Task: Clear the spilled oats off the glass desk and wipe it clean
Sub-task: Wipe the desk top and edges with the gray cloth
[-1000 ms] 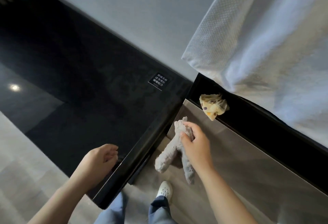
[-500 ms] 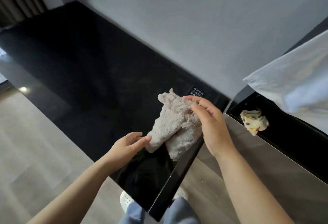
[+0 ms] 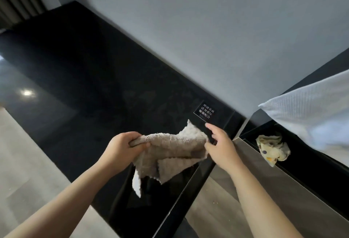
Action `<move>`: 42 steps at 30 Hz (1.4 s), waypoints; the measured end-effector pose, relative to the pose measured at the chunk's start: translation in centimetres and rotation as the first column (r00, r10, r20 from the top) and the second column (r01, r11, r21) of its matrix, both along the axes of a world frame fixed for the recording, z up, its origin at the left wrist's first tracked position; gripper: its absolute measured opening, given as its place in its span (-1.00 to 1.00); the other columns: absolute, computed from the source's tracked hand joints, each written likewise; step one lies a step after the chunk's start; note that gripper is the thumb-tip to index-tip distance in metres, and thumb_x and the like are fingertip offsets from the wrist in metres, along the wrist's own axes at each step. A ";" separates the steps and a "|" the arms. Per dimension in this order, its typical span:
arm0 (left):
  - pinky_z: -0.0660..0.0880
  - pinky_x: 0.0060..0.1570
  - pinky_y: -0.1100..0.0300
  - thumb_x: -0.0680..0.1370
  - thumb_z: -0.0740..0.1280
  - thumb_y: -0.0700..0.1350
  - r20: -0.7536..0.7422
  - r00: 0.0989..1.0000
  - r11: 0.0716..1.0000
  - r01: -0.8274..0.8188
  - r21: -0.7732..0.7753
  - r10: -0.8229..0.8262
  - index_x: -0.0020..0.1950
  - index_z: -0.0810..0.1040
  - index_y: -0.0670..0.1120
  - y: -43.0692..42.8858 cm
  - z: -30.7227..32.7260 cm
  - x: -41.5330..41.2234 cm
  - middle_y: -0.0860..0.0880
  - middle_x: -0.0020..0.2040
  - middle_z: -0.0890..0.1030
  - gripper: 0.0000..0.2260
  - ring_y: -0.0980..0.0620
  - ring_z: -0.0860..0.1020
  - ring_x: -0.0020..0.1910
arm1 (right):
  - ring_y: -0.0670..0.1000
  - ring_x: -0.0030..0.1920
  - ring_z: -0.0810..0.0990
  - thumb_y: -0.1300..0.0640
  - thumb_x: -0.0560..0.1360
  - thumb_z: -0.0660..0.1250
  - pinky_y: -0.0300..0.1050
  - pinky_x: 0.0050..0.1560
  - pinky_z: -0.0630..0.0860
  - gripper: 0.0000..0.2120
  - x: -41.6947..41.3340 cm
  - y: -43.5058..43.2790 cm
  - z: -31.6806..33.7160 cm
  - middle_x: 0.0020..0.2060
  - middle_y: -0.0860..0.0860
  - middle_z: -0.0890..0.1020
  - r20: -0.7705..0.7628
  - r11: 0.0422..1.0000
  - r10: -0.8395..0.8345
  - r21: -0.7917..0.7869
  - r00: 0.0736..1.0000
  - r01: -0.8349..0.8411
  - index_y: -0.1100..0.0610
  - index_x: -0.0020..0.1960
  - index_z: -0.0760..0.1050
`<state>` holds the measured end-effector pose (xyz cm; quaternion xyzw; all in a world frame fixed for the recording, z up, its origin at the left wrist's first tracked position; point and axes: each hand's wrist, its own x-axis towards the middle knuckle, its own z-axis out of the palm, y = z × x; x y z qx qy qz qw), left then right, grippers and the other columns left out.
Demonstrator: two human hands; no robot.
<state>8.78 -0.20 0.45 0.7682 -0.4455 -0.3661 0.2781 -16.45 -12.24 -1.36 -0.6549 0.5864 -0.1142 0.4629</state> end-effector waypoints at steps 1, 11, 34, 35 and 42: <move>0.42 -0.36 0.15 0.47 0.45 -0.05 -0.007 1.000 1.000 0.017 0.006 -0.017 -0.27 0.59 -0.04 -0.7 -0.2 -0.5 0.00 -0.36 0.58 -0.85 0.06 0.48 -0.39 | -0.14 0.36 0.36 0.24 0.48 0.33 -0.01 0.41 0.33 -0.45 0.0 0.0 -0.7 0.36 -0.17 0.38 -0.014 0.997 0.074 -0.017 0.997 -0.075 -0.09 0.42 0.35; 0.42 -0.39 0.14 0.51 0.41 -0.06 0.024 0.985 0.983 0.175 -0.057 -0.174 -0.23 0.58 -0.10 -7.0 3.7 -2.9 -0.10 -0.32 0.55 -0.84 0.15 0.44 -0.41 | -0.18 0.08 0.57 0.18 0.46 0.44 -0.22 0.23 0.43 -0.88 1.6 -0.7 -3.8 -0.08 -0.13 0.66 0.310 0.977 0.205 -0.123 0.928 -0.175 0.00 -0.05 0.60; 0.46 0.15 0.22 0.56 0.32 -0.04 0.067 0.962 0.927 0.236 0.291 -0.266 0.17 0.62 0.04 -6.9 -6.9 -4.1 0.13 0.08 0.59 -0.80 0.13 0.56 0.08 | 0.08 0.39 0.34 -0.10 0.45 0.39 0.11 0.39 0.28 -0.49 1.9 -4.0 -10.0 0.31 -0.02 0.49 -0.154 0.961 -0.059 -0.274 0.986 0.015 0.05 0.34 0.46; 0.47 0.15 0.19 0.56 0.33 -0.05 0.112 0.964 0.932 0.196 0.307 -0.239 0.15 0.62 0.03 -6.3 -7.1 -2.6 0.10 0.07 0.59 -0.80 0.10 0.57 0.07 | 0.14 0.46 0.23 -0.15 0.43 0.40 0.24 0.41 0.21 -0.42 2.6 -3.7 -11.3 0.38 -0.02 0.43 -0.294 0.958 0.037 -0.262 0.955 -0.118 0.04 0.38 0.42; 0.41 -0.02 0.29 0.54 0.34 -0.11 0.184 0.972 0.952 0.091 0.291 -0.149 0.12 0.63 -0.04 -4.9 -7.7 1.7 0.07 -0.01 0.57 -0.83 0.18 0.57 -0.09 | 0.19 0.24 0.46 -0.17 0.45 0.34 0.20 -0.05 0.50 -0.53 1.3 -3.1 -14.4 0.30 -0.01 0.48 -0.607 0.810 0.109 -0.405 0.787 -0.424 -0.01 0.30 0.48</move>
